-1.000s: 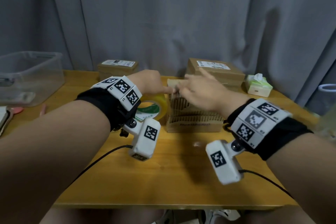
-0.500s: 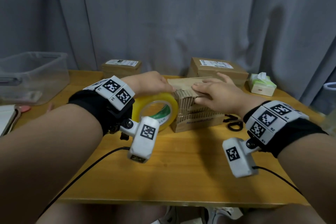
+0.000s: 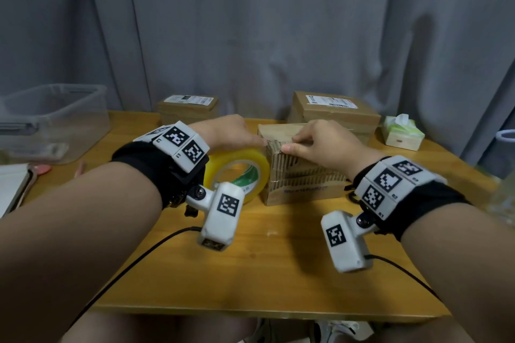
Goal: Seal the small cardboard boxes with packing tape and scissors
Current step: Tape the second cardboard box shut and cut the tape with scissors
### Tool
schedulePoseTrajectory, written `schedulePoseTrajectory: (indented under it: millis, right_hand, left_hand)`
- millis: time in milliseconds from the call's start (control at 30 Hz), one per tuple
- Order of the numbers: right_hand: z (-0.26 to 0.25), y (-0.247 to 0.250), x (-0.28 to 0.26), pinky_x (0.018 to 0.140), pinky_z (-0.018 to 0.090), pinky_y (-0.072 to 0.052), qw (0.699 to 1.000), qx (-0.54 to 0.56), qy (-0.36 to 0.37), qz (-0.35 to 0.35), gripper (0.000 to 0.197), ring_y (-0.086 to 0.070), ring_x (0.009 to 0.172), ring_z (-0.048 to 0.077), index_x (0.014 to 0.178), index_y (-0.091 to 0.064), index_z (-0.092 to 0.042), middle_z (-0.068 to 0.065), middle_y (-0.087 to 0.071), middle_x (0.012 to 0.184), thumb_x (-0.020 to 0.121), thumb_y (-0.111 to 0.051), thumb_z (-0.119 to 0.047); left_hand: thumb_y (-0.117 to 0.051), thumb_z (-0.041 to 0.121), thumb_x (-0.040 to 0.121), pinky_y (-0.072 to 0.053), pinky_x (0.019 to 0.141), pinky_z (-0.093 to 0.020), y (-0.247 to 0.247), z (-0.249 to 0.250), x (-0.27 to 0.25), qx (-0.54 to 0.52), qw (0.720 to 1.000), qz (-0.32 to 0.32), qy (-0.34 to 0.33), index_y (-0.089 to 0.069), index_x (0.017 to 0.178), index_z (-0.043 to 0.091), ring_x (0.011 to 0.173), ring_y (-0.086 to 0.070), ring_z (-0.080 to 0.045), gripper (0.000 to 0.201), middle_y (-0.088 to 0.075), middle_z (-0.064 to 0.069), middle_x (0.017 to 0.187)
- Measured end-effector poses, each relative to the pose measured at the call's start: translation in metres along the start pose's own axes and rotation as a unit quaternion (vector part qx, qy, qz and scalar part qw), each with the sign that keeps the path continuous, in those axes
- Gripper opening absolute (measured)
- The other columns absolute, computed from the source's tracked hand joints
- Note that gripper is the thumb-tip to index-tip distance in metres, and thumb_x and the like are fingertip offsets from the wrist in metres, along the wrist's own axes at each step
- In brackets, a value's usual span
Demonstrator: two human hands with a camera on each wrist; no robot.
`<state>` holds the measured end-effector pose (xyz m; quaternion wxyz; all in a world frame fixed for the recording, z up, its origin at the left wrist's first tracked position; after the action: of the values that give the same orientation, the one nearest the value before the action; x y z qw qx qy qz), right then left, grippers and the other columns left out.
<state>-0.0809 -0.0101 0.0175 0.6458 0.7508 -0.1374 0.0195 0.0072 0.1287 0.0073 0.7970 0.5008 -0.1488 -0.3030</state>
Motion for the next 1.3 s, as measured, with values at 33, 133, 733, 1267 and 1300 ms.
schedulePoseTrajectory:
  millis: [33, 133, 733, 1267, 1300]
  right_hand:
    - [-0.004, 0.003, 0.002, 0.087, 0.035, -0.048, 1.0, -0.015, 0.002, -0.007, 0.048, -0.063, 0.095, 0.019, 0.101, -0.074, -0.022, -0.001, -0.071, 0.1, 0.087, -0.05, -0.061]
    - [-0.024, -0.006, 0.01, 0.113, 0.038, -0.025, 1.0, -0.023, 0.009, -0.015, 0.053, -0.046, 0.129, 0.025, 0.132, -0.055, -0.012, 0.009, -0.056, 0.136, 0.099, -0.03, -0.045]
    - [-0.031, -0.042, 0.013, 0.117, 0.038, -0.014, 0.998, -0.041, -0.025, -0.027, 0.056, -0.02, 0.145, 0.021, 0.15, -0.028, -0.016, 0.007, -0.025, 0.157, 0.102, -0.018, -0.043]
    - [-0.039, -0.047, 0.013, 0.118, 0.042, -0.012, 0.992, -0.1, -0.069, 0.023, 0.059, -0.023, 0.143, 0.026, 0.147, -0.03, -0.013, 0.011, -0.031, 0.153, 0.097, -0.038, -0.042]
    - [-0.04, -0.048, 0.014, 0.117, 0.042, -0.013, 0.992, -0.103, -0.066, 0.029, 0.055, -0.025, 0.143, 0.027, 0.146, -0.032, -0.012, 0.012, -0.033, 0.152, 0.098, -0.037, -0.039]
  left_hand:
    - [-0.061, 0.05, 0.084, -0.041, 0.066, -0.03, -0.002, 0.0, 0.0, -0.001, 1.0, -0.001, 0.002, -0.059, 0.069, 0.011, 0.066, -0.052, -0.019, 0.042, -0.056, -0.003, 0.07]
    - [-0.064, 0.044, 0.084, -0.04, 0.064, -0.034, -0.006, 0.004, -0.001, -0.016, 1.0, -0.004, -0.01, -0.058, 0.067, 0.008, 0.065, -0.049, -0.021, 0.04, -0.052, -0.006, 0.066]
    - [-0.074, 0.044, 0.076, -0.05, 0.073, -0.033, 0.023, -0.01, -0.055, -0.015, 0.987, 0.106, -0.121, -0.06, 0.107, 0.025, 0.082, -0.061, -0.02, 0.039, -0.063, -0.001, 0.09]
    - [-0.067, 0.05, 0.08, -0.04, 0.077, -0.028, -0.016, 0.0, -0.033, 0.156, 0.978, 0.064, -0.124, -0.062, 0.12, 0.025, 0.095, -0.049, -0.016, 0.048, -0.049, 0.0, 0.105]
    - [-0.069, 0.05, 0.079, -0.042, 0.08, -0.029, -0.015, -0.001, -0.033, 0.145, 0.979, 0.068, -0.125, -0.062, 0.118, 0.023, 0.099, -0.052, -0.017, 0.048, -0.054, -0.001, 0.109]
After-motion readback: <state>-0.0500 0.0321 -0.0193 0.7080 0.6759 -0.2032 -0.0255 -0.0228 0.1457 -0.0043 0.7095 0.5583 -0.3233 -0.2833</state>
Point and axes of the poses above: each hand's wrist, its own x-axis towards the middle knuckle, its own y-axis out of the back of the hand, z = x × y, the point moved 8 cm from there along x, towards the middle knuckle
